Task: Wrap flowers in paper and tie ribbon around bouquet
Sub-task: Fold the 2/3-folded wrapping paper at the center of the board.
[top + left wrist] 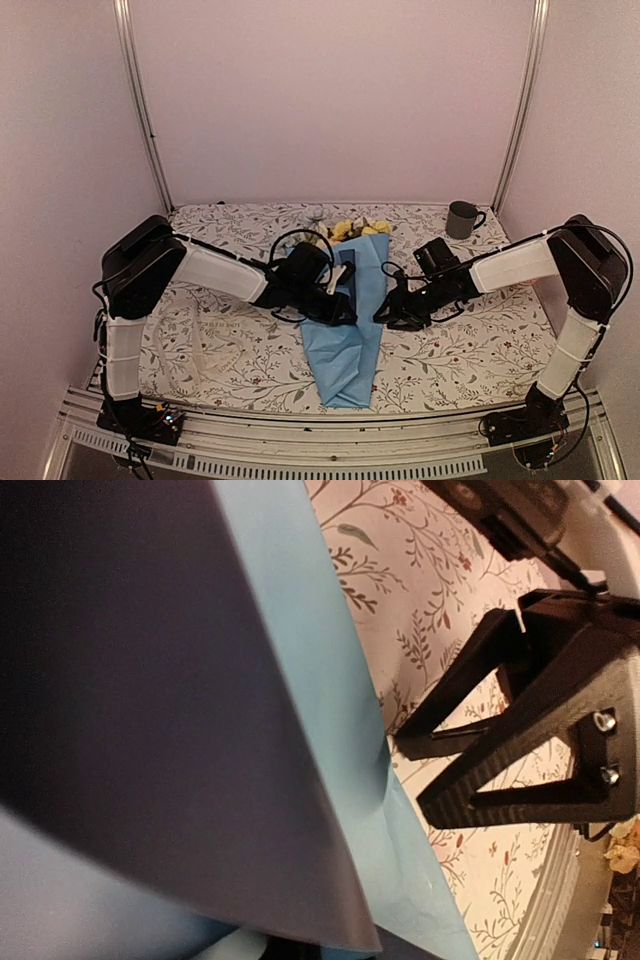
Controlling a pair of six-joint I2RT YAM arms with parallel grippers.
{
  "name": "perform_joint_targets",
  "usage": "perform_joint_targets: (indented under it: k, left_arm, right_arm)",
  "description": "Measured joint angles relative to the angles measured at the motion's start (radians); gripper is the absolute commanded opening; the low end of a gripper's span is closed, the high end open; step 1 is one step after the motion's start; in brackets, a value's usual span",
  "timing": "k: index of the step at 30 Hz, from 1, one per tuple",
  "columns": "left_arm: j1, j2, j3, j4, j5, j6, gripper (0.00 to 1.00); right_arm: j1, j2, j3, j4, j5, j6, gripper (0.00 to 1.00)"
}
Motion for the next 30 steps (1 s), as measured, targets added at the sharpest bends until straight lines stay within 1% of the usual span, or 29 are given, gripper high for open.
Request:
perform_joint_targets:
  k: [4,5,7,18,24,30]
  left_arm:
    - [-0.007,0.000,0.034,-0.035,-0.007,0.009,0.00]
    - [-0.010,0.000,0.045,-0.041,-0.008,0.011,0.00]
    - [-0.016,0.000,0.064,-0.047,-0.009,0.016,0.00]
    - [-0.032,-0.007,0.159,-0.074,0.005,0.029,0.00]
    - [-0.033,0.039,0.218,-0.080,0.023,0.027,0.00]
    - [-0.020,0.108,0.218,-0.098,0.026,0.008,0.00]
  right_arm:
    - [0.001,0.061,0.035,0.046,-0.043,-0.007,0.22]
    - [0.001,0.077,0.043,0.058,-0.058,-0.006,0.13]
    - [0.000,0.099,0.053,0.076,-0.070,-0.004,0.08]
    - [0.006,0.143,0.109,0.093,-0.097,0.011,0.06]
    - [0.007,0.134,0.098,0.108,-0.096,0.015,0.06]
    - [0.006,0.076,0.060,0.076,-0.049,0.034,0.11]
